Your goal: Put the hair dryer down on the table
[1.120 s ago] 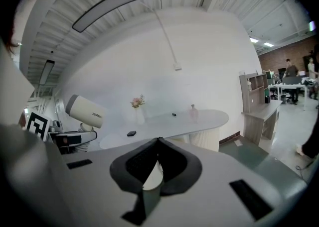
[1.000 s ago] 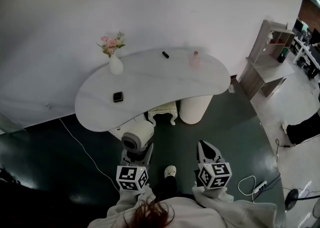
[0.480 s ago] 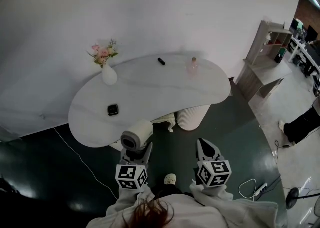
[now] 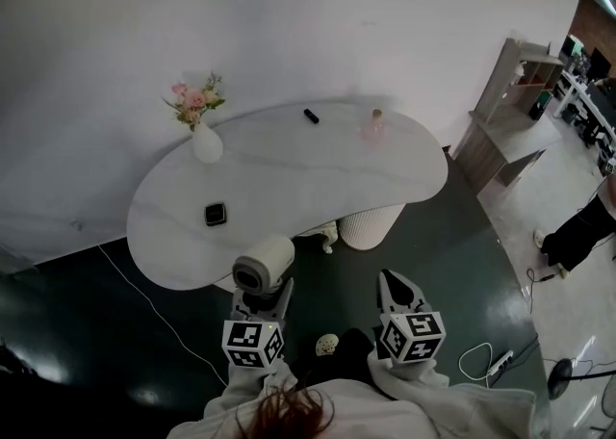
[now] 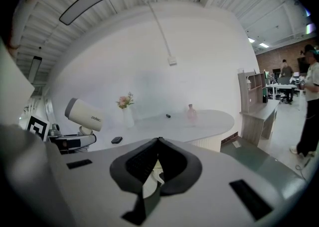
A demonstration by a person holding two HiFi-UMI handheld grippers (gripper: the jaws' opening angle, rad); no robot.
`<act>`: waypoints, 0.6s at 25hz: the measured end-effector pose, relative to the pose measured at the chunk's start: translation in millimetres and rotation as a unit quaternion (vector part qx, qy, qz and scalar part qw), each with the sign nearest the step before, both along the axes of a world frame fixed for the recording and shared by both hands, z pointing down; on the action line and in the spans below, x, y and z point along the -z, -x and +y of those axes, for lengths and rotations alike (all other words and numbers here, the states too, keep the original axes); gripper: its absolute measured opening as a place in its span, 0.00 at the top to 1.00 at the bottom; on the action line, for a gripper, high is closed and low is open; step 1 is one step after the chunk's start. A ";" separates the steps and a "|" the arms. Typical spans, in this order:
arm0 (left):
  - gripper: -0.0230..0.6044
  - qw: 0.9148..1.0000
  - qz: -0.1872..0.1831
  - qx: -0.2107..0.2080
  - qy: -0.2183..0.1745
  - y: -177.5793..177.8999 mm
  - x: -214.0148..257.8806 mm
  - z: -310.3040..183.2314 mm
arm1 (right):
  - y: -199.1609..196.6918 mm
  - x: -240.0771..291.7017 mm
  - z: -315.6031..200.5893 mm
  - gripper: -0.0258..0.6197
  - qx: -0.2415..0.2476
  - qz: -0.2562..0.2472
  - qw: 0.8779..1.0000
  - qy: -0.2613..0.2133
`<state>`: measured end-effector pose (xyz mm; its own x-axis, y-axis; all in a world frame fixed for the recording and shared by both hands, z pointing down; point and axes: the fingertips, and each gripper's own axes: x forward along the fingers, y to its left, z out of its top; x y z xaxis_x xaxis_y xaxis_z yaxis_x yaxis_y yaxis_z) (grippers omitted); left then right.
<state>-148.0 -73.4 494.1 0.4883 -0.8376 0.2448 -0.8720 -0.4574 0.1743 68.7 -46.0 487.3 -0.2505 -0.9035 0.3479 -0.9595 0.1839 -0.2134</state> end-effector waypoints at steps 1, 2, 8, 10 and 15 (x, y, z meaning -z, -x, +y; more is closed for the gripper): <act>0.58 1.000 0.000 -0.002 0.003 -0.1 -1.6 1.2 | -1.1 -0.7 1.5 0.88 -0.002 0.001 1.000 0.002; 0.58 1.000 0.000 -0.004 0.006 -0.6 -2.7 2.3 | -2.6 -1.7 2.9 0.88 -0.005 0.003 1.000 0.004; 0.58 1.000 0.000 -0.009 0.013 -0.7 -5.5 -0.1 | -7.0 -5.1 0.4 0.88 -0.013 0.007 1.000 0.015; 0.58 1.000 0.004 -0.007 0.017 -0.3 -7.2 -4.7 | -7.3 -6.6 -3.8 0.88 -0.013 0.006 1.000 0.019; 0.58 1.000 0.008 -0.006 0.022 -7.0 -11.2 -22.0 | -13.7 -8.8 -22.8 0.88 -0.012 0.006 1.000 0.023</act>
<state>-141.0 -95.4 505.3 0.5020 -0.8207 0.2728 -0.8637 -0.4592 0.2078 82.4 -68.8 496.1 -0.2242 -0.8920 0.3925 -0.9661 0.1506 -0.2098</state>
